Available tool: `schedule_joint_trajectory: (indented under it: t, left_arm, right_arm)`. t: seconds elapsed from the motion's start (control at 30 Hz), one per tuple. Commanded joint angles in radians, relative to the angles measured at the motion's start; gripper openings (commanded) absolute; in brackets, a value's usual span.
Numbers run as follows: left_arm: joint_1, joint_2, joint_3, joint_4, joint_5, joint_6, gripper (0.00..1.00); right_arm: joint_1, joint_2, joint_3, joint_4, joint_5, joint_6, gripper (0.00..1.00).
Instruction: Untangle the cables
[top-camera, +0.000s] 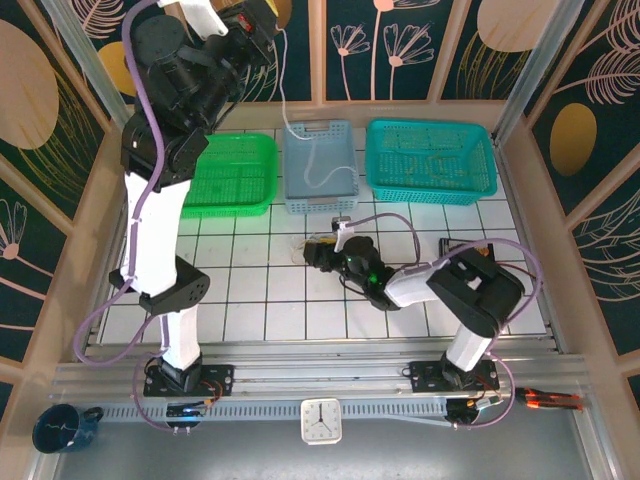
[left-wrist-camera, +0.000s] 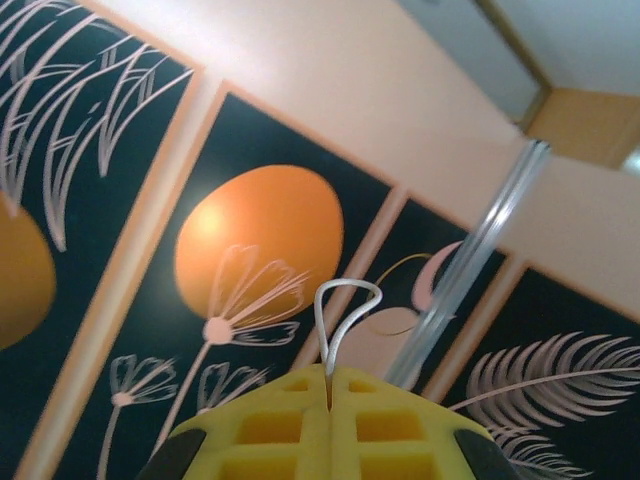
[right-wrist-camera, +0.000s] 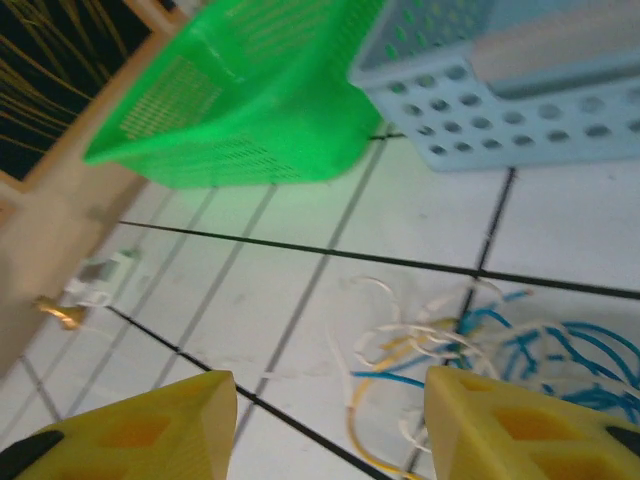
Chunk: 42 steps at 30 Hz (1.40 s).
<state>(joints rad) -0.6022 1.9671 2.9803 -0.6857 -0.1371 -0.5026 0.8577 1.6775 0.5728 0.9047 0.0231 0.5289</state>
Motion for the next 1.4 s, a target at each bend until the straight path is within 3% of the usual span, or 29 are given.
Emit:
schedule_joint_trajectory:
  t: [0.0, 0.27, 0.57, 0.9, 1.37]
  left_arm:
    - [0.006, 0.024, 0.028, -0.087, -0.102, 0.086, 0.0]
    - [0.015, 0.066, 0.029, -0.083, -0.254, 0.247, 0.0]
    - [0.135, 0.068, 0.029, 0.007, -0.214, 0.251, 0.0]
    - [0.279, 0.141, 0.029, 0.018, -0.196, 0.237, 0.0]
    - [0.295, 0.256, 0.029, -0.071, -0.337, 0.288, 0.0]
  right_arm:
    - [0.007, -0.092, -0.007, -0.078, -0.04, -0.027, 0.55]
    - [0.007, -0.354, 0.0, -0.374, 0.013, -0.116, 0.61]
    - [-0.011, -0.58, 0.028, -0.665, 0.098, -0.166, 0.66]
    - [-0.029, -0.662, 0.101, -0.825, 0.131, -0.179, 0.68]
    - [-0.114, -0.708, 0.107, -0.934, 0.089, -0.208, 0.68]
